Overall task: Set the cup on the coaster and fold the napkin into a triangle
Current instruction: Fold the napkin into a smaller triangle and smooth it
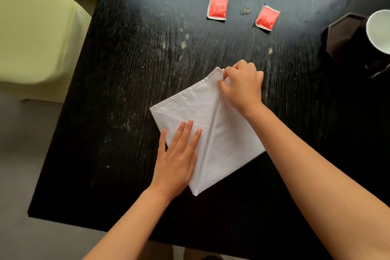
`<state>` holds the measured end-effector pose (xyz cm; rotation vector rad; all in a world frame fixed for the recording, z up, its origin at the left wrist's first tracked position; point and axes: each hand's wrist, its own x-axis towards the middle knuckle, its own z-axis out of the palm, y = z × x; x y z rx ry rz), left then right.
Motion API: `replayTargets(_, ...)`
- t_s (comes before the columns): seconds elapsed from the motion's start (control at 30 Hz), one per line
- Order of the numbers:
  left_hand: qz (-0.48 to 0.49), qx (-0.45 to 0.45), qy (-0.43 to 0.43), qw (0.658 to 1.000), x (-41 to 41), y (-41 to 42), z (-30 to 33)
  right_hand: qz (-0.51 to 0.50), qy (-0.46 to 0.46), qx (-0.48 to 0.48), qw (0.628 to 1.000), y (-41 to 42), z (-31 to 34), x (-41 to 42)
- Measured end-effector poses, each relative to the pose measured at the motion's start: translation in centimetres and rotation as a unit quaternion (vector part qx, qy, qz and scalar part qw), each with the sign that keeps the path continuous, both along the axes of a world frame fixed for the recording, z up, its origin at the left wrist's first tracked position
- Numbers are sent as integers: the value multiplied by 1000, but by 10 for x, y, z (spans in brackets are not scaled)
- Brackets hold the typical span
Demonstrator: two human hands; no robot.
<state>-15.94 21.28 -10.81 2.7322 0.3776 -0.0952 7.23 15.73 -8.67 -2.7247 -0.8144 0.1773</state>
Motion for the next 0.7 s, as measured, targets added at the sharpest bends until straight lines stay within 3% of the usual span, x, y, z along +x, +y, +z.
replayTargets(0.23, 6, 45, 38, 998, 2, -5, -1, -16, -27, 38, 999, 0, 0, -3)
replayTargets(0.3, 3, 55, 48, 997, 3, -5, 0, 38, -82, 39, 995, -2, 1, -10)
replayTargets(0.37, 4, 58, 51, 997, 3, -7, 2, 153, -94, -20, 983, -5, -4, -20)
replayTargets(0.43, 9, 50, 36, 998, 6, -5, 6, 219, -43, -103, 969, -10, -15, -27)
replayTargets(0.57, 67, 67, 1, 995, 49, 23, 6, 213, -17, -129, 968, -15, -28, -28)
replayTargets(0.7, 120, 63, 71, 988, 77, 51, -6, 205, -26, -127, 970, -13, -29, -29)
